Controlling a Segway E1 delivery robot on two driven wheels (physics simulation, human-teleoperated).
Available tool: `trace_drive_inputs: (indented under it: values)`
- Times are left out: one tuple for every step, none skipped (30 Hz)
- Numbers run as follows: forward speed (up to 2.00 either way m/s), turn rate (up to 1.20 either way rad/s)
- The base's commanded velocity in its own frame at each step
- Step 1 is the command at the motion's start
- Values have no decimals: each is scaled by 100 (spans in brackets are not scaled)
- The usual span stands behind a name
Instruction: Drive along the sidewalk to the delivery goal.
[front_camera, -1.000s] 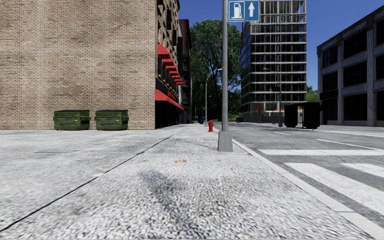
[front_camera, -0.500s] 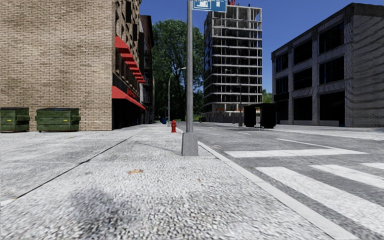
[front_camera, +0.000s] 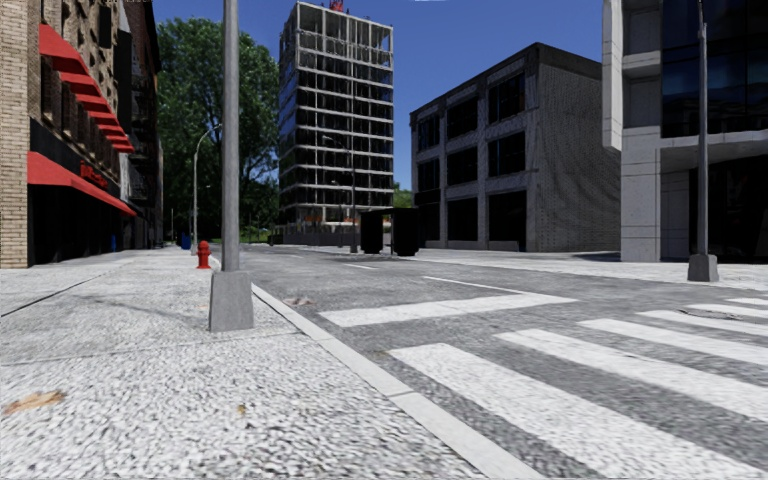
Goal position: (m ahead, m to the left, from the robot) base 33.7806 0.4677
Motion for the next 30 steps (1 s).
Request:
trace_drive_inputs:
  values:
    - [125, -74]
    - [125, -74]
    - [125, -74]
    - [123, -74]
    - [123, -74]
    - [119, -74]
    - [117, -74]
    - [116, -74]
    - [116, -74]
    - [115, -74]
    - [115, -74]
    - [115, -74]
    - [114, -74]
    - [107, -74]
    - [103, -74]
    - [103, -74]
    - [102, -74]
    - [102, -74]
    - [102, -74]
    - [102, -74]
    - [102, -74]
    - [102, -73]
    - [102, -73]
    - [102, -71]
    - [102, -70]
    - [102, -69]
    - [102, -66]
    - [102, -66]
    - [102, -63]
    - [102, -63]
